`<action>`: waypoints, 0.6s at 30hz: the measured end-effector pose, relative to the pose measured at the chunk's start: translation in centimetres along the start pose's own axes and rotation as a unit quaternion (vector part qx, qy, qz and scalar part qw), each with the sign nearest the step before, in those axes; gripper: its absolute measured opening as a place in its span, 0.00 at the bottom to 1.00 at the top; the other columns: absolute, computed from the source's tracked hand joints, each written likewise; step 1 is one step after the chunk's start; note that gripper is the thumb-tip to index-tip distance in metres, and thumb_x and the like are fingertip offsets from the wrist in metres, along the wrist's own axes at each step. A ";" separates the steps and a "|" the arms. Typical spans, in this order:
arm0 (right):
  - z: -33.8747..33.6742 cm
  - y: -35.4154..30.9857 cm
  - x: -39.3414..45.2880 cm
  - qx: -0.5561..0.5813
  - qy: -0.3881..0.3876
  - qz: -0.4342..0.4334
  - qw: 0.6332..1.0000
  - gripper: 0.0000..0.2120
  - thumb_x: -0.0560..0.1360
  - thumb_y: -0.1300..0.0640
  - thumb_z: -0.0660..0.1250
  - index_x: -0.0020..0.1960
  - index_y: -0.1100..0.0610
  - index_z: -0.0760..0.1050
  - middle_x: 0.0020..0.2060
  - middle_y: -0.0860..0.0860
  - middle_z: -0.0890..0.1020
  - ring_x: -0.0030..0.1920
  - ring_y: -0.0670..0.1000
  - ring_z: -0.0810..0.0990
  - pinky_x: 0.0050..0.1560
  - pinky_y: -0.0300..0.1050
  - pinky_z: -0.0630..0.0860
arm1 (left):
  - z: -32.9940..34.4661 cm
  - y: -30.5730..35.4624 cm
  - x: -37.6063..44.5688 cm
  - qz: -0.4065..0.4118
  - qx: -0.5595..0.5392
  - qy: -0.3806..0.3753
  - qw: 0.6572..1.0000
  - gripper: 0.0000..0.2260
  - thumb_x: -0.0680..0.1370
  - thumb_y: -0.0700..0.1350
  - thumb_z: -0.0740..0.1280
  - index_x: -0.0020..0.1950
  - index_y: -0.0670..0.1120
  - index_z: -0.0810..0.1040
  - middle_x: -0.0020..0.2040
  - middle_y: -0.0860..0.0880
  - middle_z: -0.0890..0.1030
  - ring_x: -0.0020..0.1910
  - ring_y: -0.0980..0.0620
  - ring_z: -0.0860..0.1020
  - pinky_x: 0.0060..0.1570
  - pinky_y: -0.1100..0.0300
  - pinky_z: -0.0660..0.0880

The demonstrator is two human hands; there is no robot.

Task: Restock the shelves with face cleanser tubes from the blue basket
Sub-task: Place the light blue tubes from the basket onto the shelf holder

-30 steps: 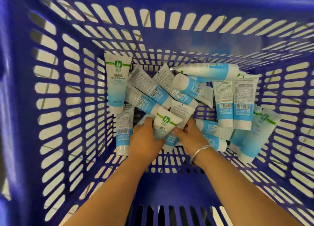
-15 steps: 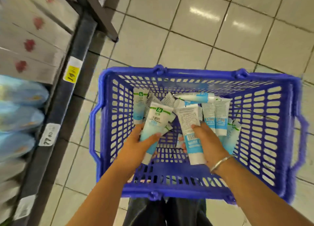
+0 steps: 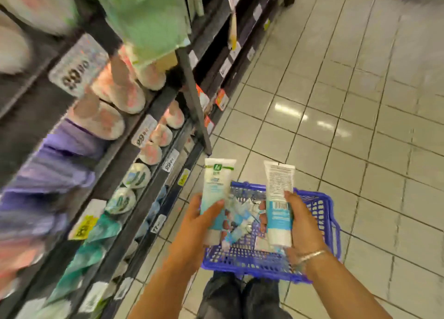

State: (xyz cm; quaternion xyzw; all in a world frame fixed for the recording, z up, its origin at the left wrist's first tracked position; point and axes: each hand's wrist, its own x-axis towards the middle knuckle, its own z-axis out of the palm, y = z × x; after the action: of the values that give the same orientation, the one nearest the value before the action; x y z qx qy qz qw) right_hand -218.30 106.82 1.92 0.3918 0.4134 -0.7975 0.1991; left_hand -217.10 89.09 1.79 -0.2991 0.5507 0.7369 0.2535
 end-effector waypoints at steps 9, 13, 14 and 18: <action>10.3 -6.3 -14.4 0.054 -0.100 0.002 0.993 0.18 0.78 0.49 0.53 0.47 0.61 0.75 0.30 0.56 0.80 0.25 0.51 0.77 0.26 0.41 0.77 | -1.4 11.2 -14.9 0.074 -0.070 0.034 0.994 0.19 0.64 0.57 0.67 0.51 0.50 0.77 0.35 0.47 0.82 0.27 0.54 0.77 0.24 0.62 0.73; 11.8 -7.0 -19.2 0.035 -0.147 0.027 0.988 0.19 0.78 0.51 0.52 0.46 0.63 0.75 0.28 0.56 0.79 0.24 0.51 0.77 0.23 0.40 0.76 | -1.7 12.4 -20.3 0.116 -0.116 0.086 0.983 0.16 0.66 0.55 0.66 0.51 0.52 0.76 0.34 0.48 0.83 0.27 0.54 0.77 0.22 0.63 0.73; 12.2 -7.3 -20.0 0.026 -0.159 0.027 0.987 0.19 0.78 0.50 0.52 0.47 0.63 0.75 0.28 0.56 0.79 0.23 0.50 0.77 0.23 0.39 0.76 | -1.6 12.8 -21.3 0.128 -0.121 0.099 0.979 0.15 0.67 0.55 0.65 0.51 0.52 0.76 0.34 0.48 0.83 0.27 0.53 0.78 0.22 0.63 0.73; 13.7 -8.5 -22.6 -0.021 -0.245 0.033 0.969 0.19 0.78 0.50 0.52 0.48 0.62 0.75 0.31 0.55 0.80 0.24 0.50 0.75 0.21 0.38 0.73 | -1.0 13.1 -25.6 0.172 -0.164 0.142 0.961 0.18 0.67 0.55 0.66 0.55 0.51 0.75 0.42 0.43 0.81 0.31 0.50 0.79 0.24 0.62 0.74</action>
State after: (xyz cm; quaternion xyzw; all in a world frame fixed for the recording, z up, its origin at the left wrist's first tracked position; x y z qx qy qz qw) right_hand -216.18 100.41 28.89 0.1933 0.3554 -0.8536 0.3282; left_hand -208.45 83.50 28.62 -0.3393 0.4960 0.7992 -0.0102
